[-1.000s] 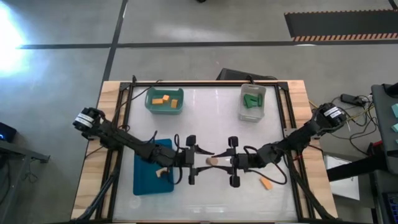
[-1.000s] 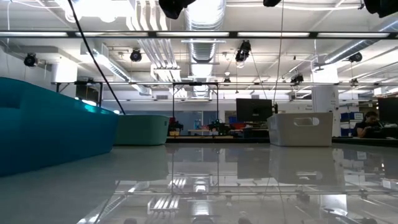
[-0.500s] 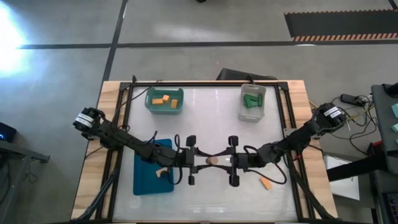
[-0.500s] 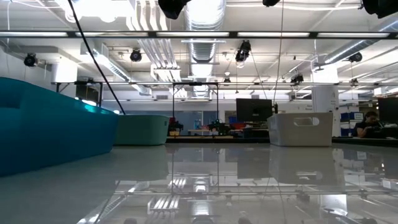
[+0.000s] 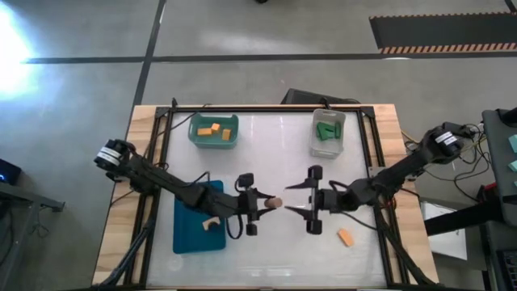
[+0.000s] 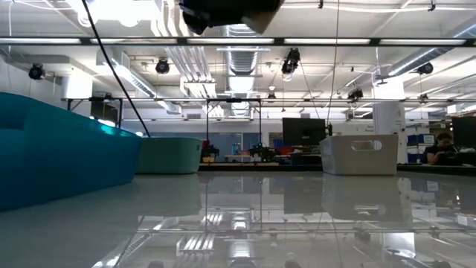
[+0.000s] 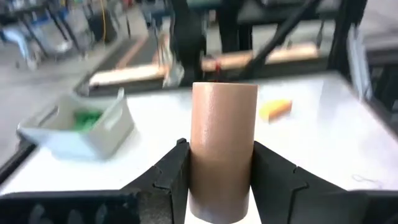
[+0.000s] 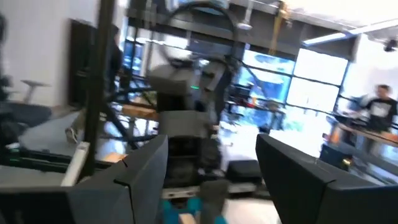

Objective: Sort & place blocks by color
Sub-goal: Put the light brown block into the blue bin

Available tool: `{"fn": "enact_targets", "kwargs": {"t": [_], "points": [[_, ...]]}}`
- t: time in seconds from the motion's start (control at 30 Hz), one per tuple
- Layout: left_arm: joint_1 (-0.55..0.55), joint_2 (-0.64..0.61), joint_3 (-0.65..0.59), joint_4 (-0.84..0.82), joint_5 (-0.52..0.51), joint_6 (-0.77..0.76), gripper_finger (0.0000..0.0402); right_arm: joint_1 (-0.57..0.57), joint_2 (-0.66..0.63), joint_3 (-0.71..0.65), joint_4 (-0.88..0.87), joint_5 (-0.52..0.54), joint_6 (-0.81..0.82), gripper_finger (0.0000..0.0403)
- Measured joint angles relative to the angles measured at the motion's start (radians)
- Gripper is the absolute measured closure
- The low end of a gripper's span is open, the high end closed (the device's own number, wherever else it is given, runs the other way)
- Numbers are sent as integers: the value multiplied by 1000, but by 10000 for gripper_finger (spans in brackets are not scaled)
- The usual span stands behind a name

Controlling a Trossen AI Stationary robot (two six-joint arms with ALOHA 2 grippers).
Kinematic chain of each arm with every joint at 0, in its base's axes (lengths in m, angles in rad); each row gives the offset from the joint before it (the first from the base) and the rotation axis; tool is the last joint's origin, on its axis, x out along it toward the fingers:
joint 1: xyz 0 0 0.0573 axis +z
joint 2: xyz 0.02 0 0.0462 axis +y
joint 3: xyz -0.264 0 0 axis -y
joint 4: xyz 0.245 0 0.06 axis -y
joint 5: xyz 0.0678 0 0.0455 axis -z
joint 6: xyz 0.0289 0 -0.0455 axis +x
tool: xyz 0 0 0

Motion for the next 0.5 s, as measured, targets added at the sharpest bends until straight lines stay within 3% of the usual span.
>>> {"fn": "enact_targets", "kwargs": {"t": [0.23,0.37,0.5], "points": [[0,-24,258,-770,11,-98,286,0,-121,0,-205,71,47,173],[4,-33,404,-1223,157,-169,286,0,-153,0,-297,81,83,178],[5,-57,406,-1487,324,-341,286,0,-158,0,-319,86,93,179]]}}
